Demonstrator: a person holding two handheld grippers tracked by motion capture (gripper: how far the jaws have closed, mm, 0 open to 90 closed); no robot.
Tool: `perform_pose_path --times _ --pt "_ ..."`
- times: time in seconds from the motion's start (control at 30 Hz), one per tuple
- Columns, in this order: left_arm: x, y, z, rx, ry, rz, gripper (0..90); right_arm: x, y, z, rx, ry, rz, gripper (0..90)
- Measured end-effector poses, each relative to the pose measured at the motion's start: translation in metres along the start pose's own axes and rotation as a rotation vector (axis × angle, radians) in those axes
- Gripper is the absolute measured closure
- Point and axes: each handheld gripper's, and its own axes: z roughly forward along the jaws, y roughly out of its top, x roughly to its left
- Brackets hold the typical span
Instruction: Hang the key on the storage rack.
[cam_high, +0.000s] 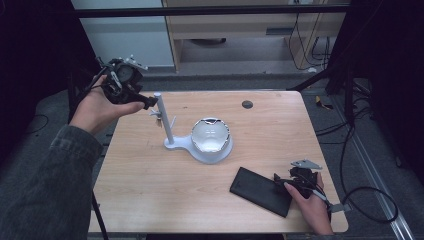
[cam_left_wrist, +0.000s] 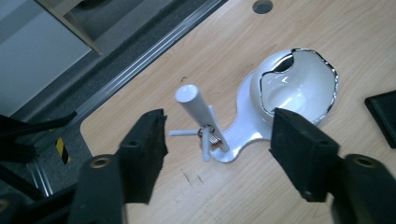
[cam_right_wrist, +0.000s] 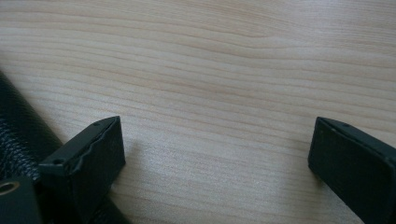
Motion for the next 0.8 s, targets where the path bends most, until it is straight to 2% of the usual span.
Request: perform_pose_path --times 0.03,0.07,0.13,0.17,0.2,0.23,0.3,0.37,0.4,0.47,0.53,0.57,0.6,0.63,0.67,0.73,0.77,0.8 --pt "-0.007 -0.003 0.000 -0.007 -0.004 0.007 30.1 0.000 0.000 0.000 0.000 0.000 0.000 4.1" --pt "-0.007 -0.003 0.000 -0.007 -0.004 0.007 27.9 0.000 0.000 0.000 0.000 0.000 0.000 4.1" --pt "-0.020 -0.007 0.004 -0.029 -0.032 0.008 21.9 0.000 0.000 0.000 0.001 0.000 -0.002 4.0" --pt "-0.020 -0.007 0.004 -0.029 -0.032 0.008 19.0 0.000 0.000 0.000 0.001 0.000 -0.003 4.0" --pt "-0.029 -0.010 0.008 -0.033 -0.050 0.019 17.6 0.000 0.000 0.000 0.000 0.000 -0.001 4.0" --pt "-0.029 -0.010 0.008 -0.033 -0.050 0.019 15.7 0.000 0.000 0.000 0.001 0.000 0.002 4.0" --pt "-0.042 -0.014 0.015 -0.041 -0.079 0.043 13.0 0.000 0.000 0.000 0.002 0.000 0.001 4.1" --pt "-0.055 -0.019 0.024 -0.058 -0.109 0.052 12.5 -0.001 0.000 -0.001 0.002 0.003 0.003 4.1" --pt "-0.055 -0.019 0.024 -0.058 -0.109 0.052 12.5 -0.001 0.000 -0.001 0.002 0.003 0.003 4.1" --pt "-0.076 -0.027 0.039 -0.085 -0.143 0.060 12.6 -0.002 0.001 -0.002 0.008 0.014 -0.001 4.6" --pt "-0.080 -0.030 0.043 -0.088 -0.154 0.066 13.5 -0.002 0.003 -0.003 0.009 0.018 -0.010 5.1" --pt "-0.094 -0.035 0.055 -0.095 -0.187 0.068 14.1 -0.003 0.004 -0.005 0.003 0.015 -0.023 5.1" --pt "-0.094 -0.035 0.055 -0.095 -0.187 0.068 14.8 -0.003 0.004 -0.005 0.003 0.015 -0.023 5.1" --pt "-0.108 -0.040 0.068 -0.092 -0.199 0.087 15.2 -0.004 0.004 -0.007 -0.007 0.011 -0.019 5.3" --pt "-0.108 -0.040 0.068 -0.092 -0.199 0.087 15.6 -0.004 0.004 -0.007 -0.007 0.011 -0.019 5.3" --pt "-0.126 -0.045 0.083 -0.100 -0.225 0.105 16.3 -0.006 0.004 -0.011 -0.017 0.009 -0.022 5.8" --pt "-0.132 -0.046 0.087 -0.100 -0.234 0.117 16.6 -0.006 0.004 -0.012 -0.021 0.008 -0.021 5.9" --pt "-0.132 -0.046 0.087 -0.100 -0.234 0.117 17.7 -0.006 0.004 -0.012 -0.021 0.008 -0.021 5.9"
